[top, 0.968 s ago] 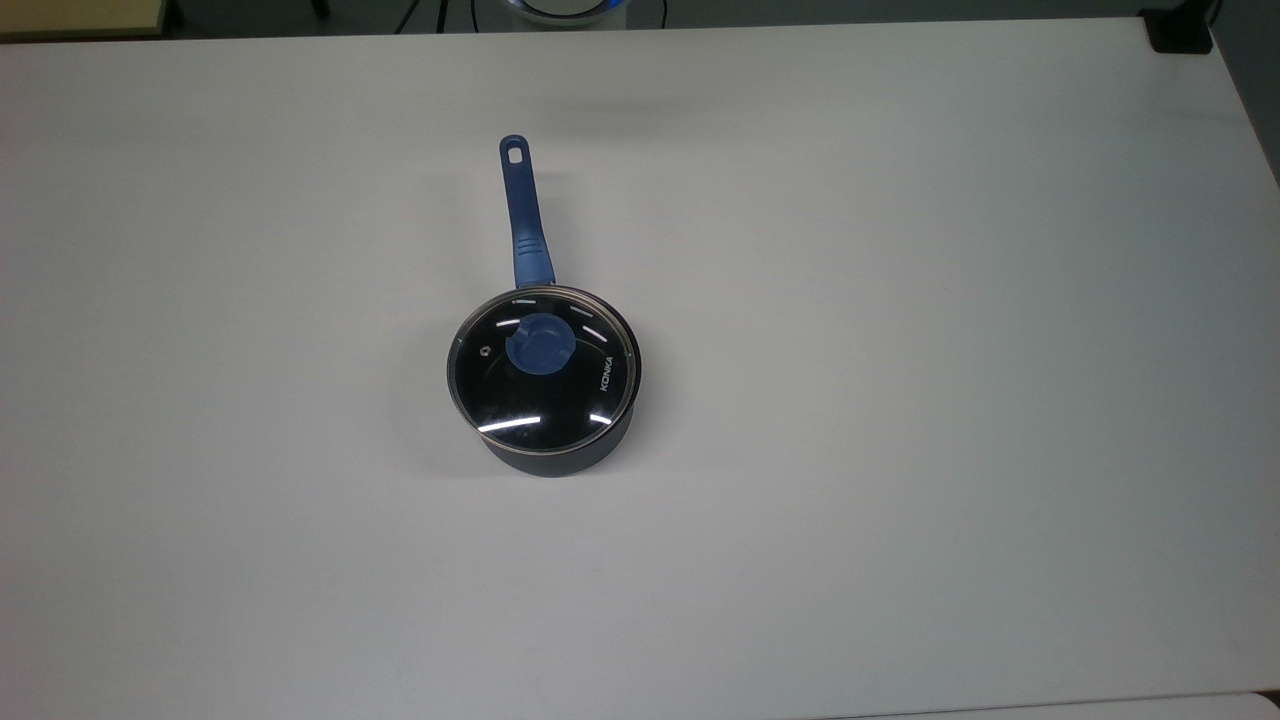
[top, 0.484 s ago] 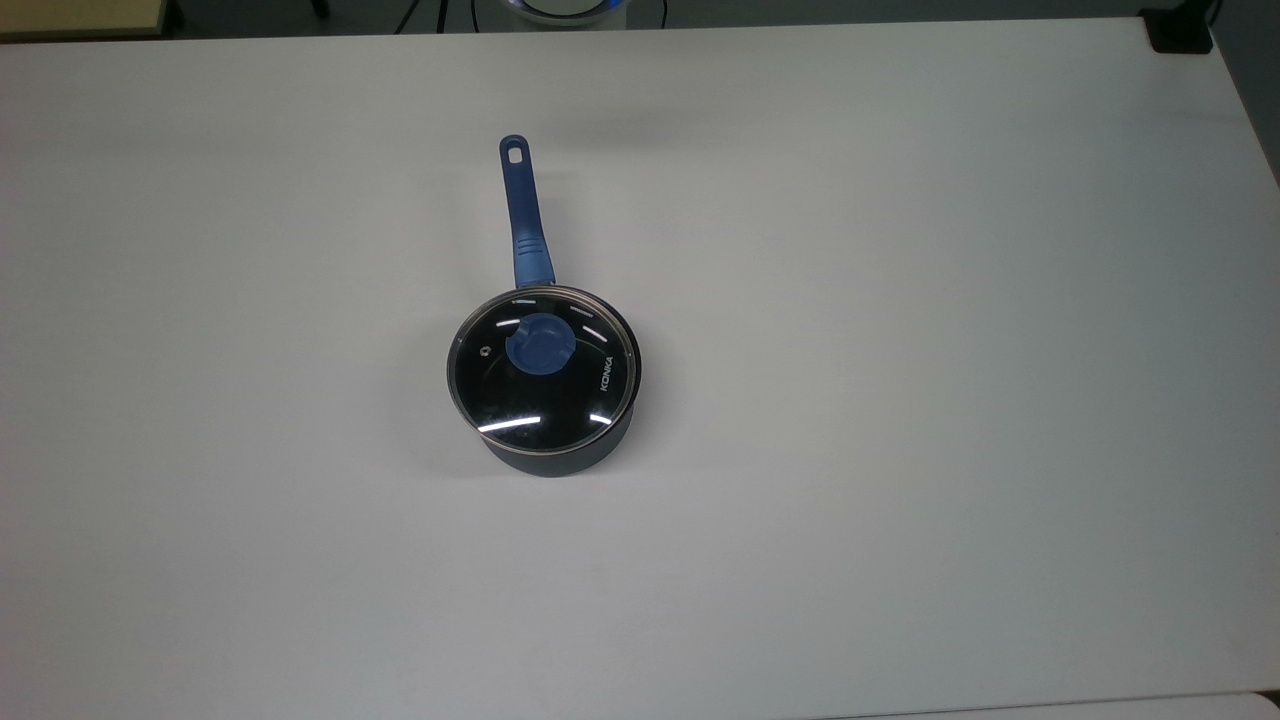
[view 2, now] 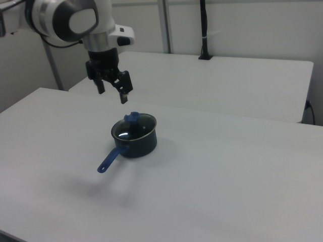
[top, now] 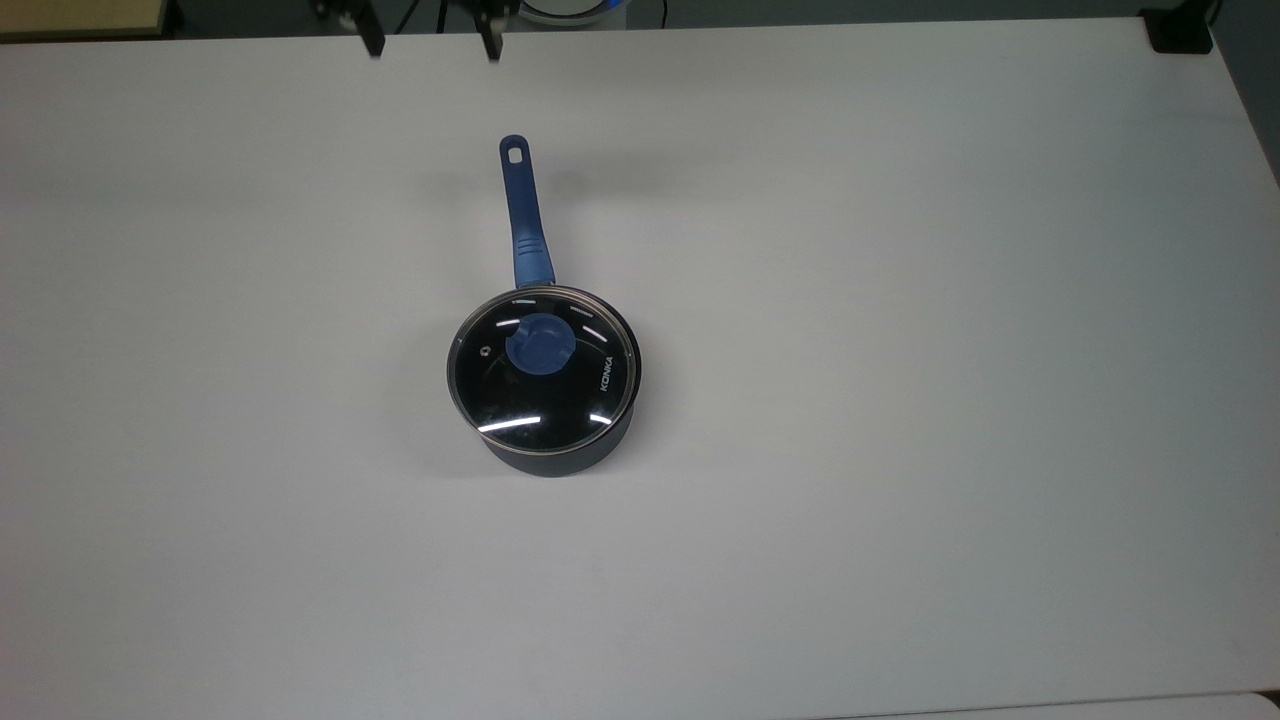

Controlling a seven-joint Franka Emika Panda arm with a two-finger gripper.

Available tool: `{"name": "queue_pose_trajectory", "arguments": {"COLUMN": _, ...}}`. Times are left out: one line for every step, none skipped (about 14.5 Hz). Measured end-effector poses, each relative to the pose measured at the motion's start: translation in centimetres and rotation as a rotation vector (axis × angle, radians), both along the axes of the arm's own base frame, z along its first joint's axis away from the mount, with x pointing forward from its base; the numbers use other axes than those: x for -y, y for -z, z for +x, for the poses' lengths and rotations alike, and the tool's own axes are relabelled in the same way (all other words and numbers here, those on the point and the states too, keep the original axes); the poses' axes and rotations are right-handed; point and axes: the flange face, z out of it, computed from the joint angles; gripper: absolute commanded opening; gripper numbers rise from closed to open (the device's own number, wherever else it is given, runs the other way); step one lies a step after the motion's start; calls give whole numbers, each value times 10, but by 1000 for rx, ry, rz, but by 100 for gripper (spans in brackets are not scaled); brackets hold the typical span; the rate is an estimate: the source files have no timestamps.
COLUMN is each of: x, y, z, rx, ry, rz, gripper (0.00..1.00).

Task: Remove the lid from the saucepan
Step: 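Move the open gripper down over the blue lid knob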

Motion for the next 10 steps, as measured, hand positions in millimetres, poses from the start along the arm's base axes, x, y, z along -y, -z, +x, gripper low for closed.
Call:
{"name": "queue_pose_trajectory", "arguments": {"x": 0, "y": 4, "z": 6, "rx": 14, "ry": 32, "rz": -1, "gripper": 100}}
{"name": "queue_pose_trajectory", "arguments": {"x": 1, "y": 6, "z": 11, "rx": 31, "ry": 75, "rz": 0, "gripper": 100}}
{"name": "queue_pose_trajectory", "arguments": {"x": 2, "y": 8, "z": 17, "rx": 43, "ry": 142, "rz": 4, "gripper": 100}}
{"name": "queue_pose_trajectory", "arguments": {"x": 1, "y": 14, "z": 21, "rx": 37, "ry": 196, "rz": 8, "gripper": 100}}
{"name": "queue_pose_trajectory", "arguments": {"x": -3, "y": 24, "z": 28, "rx": 29, "ry": 235, "rz": 12, "gripper": 98}}
{"name": "queue_pose_trajectory", "arguments": {"x": -8, "y": 31, "z": 35, "rx": 38, "ry": 270, "rz": 16, "gripper": 98}}
{"name": "queue_pose_trajectory", "arguments": {"x": -13, "y": 38, "z": 44, "rx": 57, "ry": 308, "rz": 21, "gripper": 98}}
{"name": "queue_pose_trajectory", "arguments": {"x": -20, "y": 52, "z": 56, "rx": 72, "ry": 339, "rz": 26, "gripper": 98}}
{"name": "queue_pose_trajectory", "arguments": {"x": -24, "y": 62, "z": 62, "rx": 70, "ry": 348, "rz": 27, "gripper": 98}}
{"name": "queue_pose_trajectory", "arguments": {"x": -31, "y": 77, "z": 71, "rx": 64, "ry": 345, "rz": 26, "gripper": 98}}
